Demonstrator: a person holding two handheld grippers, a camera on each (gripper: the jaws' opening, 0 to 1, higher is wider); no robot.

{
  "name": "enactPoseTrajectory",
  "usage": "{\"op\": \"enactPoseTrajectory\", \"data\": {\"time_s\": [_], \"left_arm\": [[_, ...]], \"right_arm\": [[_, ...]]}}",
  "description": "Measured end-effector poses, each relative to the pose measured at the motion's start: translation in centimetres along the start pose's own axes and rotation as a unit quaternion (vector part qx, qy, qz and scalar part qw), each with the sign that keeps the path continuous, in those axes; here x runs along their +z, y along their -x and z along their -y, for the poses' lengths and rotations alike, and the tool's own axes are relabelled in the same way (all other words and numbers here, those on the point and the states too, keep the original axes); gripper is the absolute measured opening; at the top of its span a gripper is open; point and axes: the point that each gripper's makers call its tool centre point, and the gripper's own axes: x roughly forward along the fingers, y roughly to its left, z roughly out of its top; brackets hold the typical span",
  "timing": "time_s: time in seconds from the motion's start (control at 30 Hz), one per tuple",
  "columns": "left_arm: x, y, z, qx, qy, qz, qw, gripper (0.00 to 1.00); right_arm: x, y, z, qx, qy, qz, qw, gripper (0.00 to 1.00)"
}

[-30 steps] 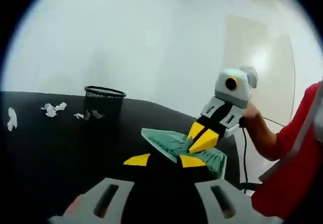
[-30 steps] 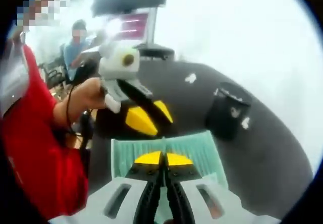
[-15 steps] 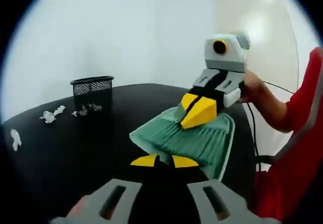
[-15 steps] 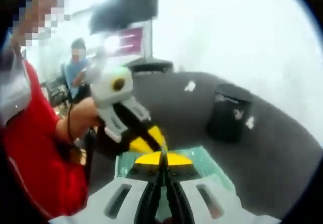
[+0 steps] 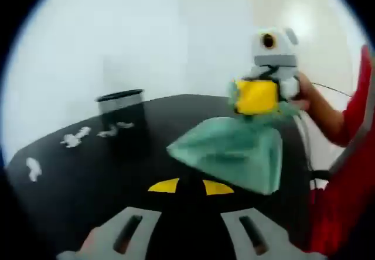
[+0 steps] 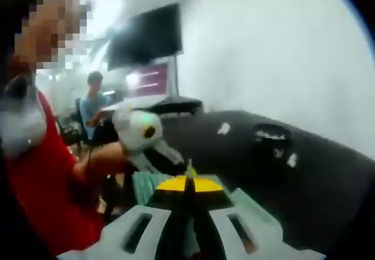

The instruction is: Pick up the broom and sweep the trash on the tabletop into the dustpan.

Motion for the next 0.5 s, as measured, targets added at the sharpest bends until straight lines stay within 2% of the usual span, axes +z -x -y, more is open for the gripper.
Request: {"op": "enactPoseTrajectory", "data": {"time_s": [0.13, 0.17, 0.23, 0.3, 0.37, 0.4, 0.43, 0.5], "left_arm": [[2.0, 1.8, -2.3, 0.029, 0.063, 0.073, 0.9949, 0.11], [2.1, 2.6, -3.3, 0.05, 0.075, 0.082, 0.9926, 0.11], [1.9, 3.4, -4.4, 0.07, 0.065, 0.086, 0.9918, 0.12], [2.3, 3.9, -4.9, 0.066, 0.071, 0.105, 0.9897, 0.14], [2.9, 3.9, -4.4, 0.039, 0.092, 0.131, 0.9863, 0.18], [2.9, 3.8, -4.1, 0.027, 0.093, 0.135, 0.986, 0.2], [2.8, 3.7, -4.1, 0.025, 0.091, 0.133, 0.9866, 0.23], [2.7, 3.6, -3.7, 0.021, 0.079, 0.13, 0.9881, 0.27]], "right_arm": [[-0.9, -1.9, -1.1, -0.005, 0.021, -0.03, 0.9993, 0.04], [-1.1, -2.4, -1.4, -0.004, 0.022, -0.034, 0.9992, 0.04], [-1.6, -3.4, -2.1, -0.002, 0.041, -0.044, 0.9982, 0.06], [-2.2, -4.3, -3.3, 0.019, 0.08, -0.052, 0.9953, 0.07], [-2.4, -4.5, -3.6, 0.016, 0.076, -0.051, 0.9957, 0.17], [-2.0, -4.1, -3.7, 0.016, 0.066, -0.04, 0.9969, 0.25], [-1.4, -3.6, -3.7, 0.016, 0.052, -0.025, 0.9982, 0.27], [0.9, -1.2, -3.3, 0.014, 0.016, 0.035, 0.9991, 0.27]]}}
